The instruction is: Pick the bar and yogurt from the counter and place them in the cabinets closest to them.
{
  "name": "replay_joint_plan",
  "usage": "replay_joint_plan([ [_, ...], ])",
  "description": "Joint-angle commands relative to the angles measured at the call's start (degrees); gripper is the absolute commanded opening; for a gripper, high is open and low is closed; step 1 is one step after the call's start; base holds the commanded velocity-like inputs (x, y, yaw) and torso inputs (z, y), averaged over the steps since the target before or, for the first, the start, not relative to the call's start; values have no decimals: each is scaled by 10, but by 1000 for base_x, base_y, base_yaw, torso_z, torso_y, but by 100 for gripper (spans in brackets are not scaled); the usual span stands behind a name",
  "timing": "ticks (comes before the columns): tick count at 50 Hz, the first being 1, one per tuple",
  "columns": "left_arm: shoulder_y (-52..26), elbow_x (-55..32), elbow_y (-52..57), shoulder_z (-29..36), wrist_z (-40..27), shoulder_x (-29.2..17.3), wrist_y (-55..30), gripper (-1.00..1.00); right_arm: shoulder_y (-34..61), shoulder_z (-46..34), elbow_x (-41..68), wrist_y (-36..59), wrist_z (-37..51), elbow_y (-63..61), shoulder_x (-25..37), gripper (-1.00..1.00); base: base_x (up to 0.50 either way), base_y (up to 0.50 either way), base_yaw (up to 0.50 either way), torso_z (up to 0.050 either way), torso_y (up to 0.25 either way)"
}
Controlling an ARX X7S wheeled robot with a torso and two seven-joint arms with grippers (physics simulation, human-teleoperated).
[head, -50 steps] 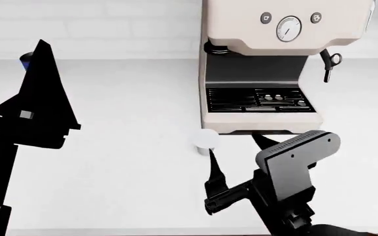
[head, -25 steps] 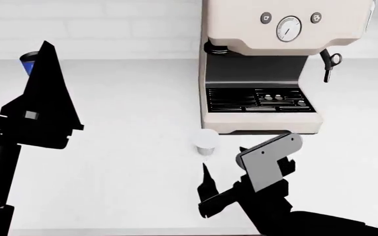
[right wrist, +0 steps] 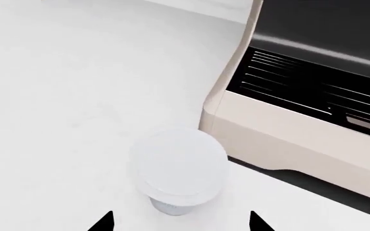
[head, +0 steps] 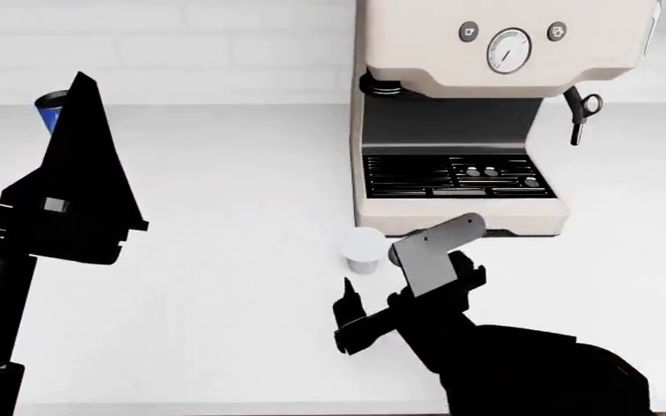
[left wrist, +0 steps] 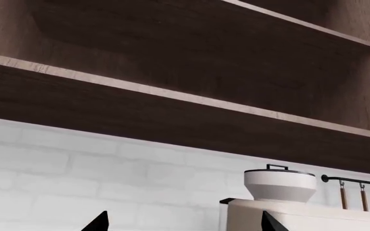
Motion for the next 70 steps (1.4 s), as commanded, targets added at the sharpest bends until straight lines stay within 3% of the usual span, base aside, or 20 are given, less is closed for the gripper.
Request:
replay_joint_plan([
  [1, 0, -5, 0, 2, -6, -6, 4, 100, 27, -13, -13, 7, -23, 72, -34, 100, 0, 0, 0, 0, 0],
  [35, 4, -13, -2, 10, -17, -19, 19, 100, 55, -32, -39, -13, -86, 205, -92, 100, 0, 0, 0, 0, 0],
  [36, 4, -13, -2, 10, -18, -19, 19, 100, 55, -32, -39, -12, -83, 204, -93, -100, 0, 0, 0, 0, 0],
  [54, 6, -24, -2, 7, -27, -27, 26, 100, 47, -18, -22, -2, -35, 120, -64, -100, 0, 0, 0, 0, 0],
  [70, -24, -3, -44, 34, -43, -24, 20, 100, 38, 70, 74, -7, 71, -121, 34, -100, 0, 0, 0, 0, 0],
])
